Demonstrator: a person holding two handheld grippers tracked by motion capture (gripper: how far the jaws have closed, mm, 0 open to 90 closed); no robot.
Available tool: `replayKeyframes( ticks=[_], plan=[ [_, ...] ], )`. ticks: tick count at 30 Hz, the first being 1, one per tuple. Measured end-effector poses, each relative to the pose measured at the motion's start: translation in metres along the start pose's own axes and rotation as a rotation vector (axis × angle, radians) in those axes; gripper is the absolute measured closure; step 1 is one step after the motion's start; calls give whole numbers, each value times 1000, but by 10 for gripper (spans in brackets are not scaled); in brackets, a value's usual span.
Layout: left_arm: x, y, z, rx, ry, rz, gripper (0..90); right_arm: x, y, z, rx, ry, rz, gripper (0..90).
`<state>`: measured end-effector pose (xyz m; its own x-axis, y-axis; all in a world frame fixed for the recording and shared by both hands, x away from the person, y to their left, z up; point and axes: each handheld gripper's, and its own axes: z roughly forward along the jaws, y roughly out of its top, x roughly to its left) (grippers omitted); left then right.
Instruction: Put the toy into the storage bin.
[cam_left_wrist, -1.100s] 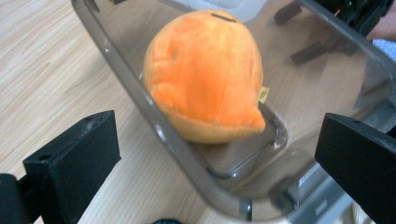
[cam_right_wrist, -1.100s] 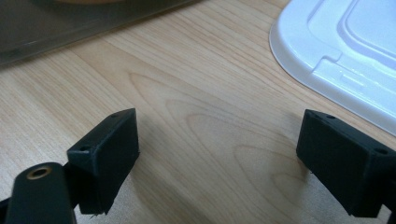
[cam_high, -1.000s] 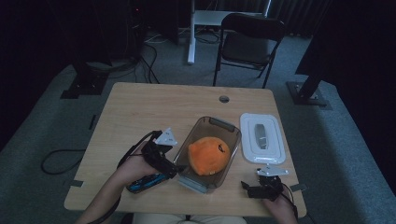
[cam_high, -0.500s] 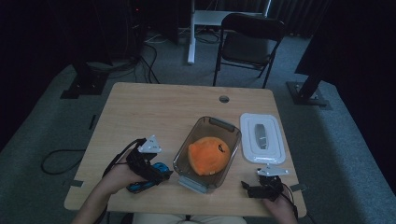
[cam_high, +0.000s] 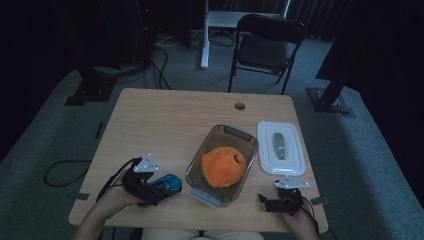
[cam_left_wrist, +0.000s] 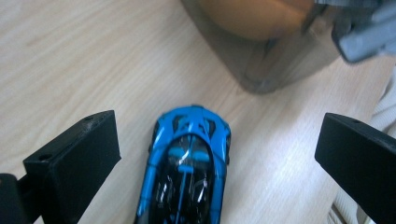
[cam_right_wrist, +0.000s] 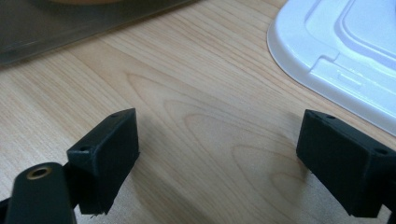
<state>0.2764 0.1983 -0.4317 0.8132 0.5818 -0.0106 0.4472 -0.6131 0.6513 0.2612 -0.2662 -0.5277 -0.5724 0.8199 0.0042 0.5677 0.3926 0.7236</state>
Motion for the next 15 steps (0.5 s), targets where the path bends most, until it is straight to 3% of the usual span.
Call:
replayKeyframes(
  ticks=[6,15],
  plan=[
    [-1,-14,3,26,7,0,6,0,0,0,0,0,0,125],
    [2,-25,16,110,56,17,6,0,0,0,1,0,0,126]
  ],
)
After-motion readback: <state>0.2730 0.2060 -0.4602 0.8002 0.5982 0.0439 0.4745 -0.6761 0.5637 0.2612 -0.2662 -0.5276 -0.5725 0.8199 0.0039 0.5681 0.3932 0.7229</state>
